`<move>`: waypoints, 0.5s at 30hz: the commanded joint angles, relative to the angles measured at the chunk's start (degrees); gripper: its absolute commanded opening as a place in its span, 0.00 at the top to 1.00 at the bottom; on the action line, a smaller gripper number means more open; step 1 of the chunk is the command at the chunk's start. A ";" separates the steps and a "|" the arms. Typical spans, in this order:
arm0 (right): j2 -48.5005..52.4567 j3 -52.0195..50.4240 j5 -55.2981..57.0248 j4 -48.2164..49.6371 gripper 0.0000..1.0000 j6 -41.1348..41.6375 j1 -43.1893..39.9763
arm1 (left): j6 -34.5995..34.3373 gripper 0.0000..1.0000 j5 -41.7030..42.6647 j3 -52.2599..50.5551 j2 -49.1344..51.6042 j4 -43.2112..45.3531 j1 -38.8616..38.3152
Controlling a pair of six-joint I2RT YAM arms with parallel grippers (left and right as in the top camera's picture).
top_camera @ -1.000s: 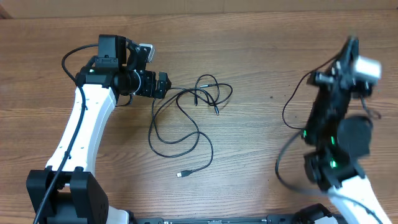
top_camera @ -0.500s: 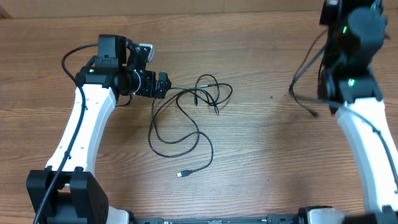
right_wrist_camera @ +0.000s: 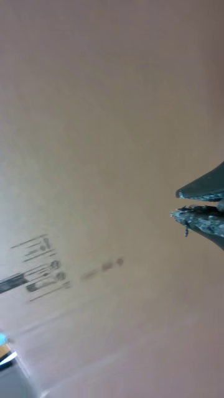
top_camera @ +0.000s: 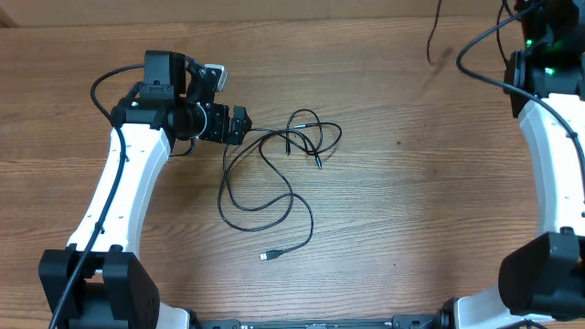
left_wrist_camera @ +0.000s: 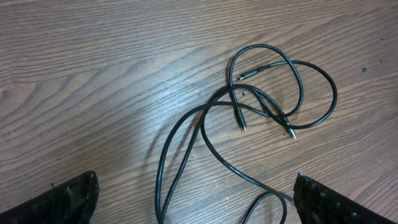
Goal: Untangle cables
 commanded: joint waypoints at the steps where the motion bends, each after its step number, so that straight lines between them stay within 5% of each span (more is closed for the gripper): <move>1: 2.01 1.68 -3.67 0.55 0.96 12.83 -2.43 | -0.33 0.00 -0.37 1.25 -0.13 0.04 -0.07; 15: 15.80 1.68 -3.74 -0.50 0.96 13.86 -13.11 | -0.33 0.00 -0.37 1.25 -0.13 0.04 -0.07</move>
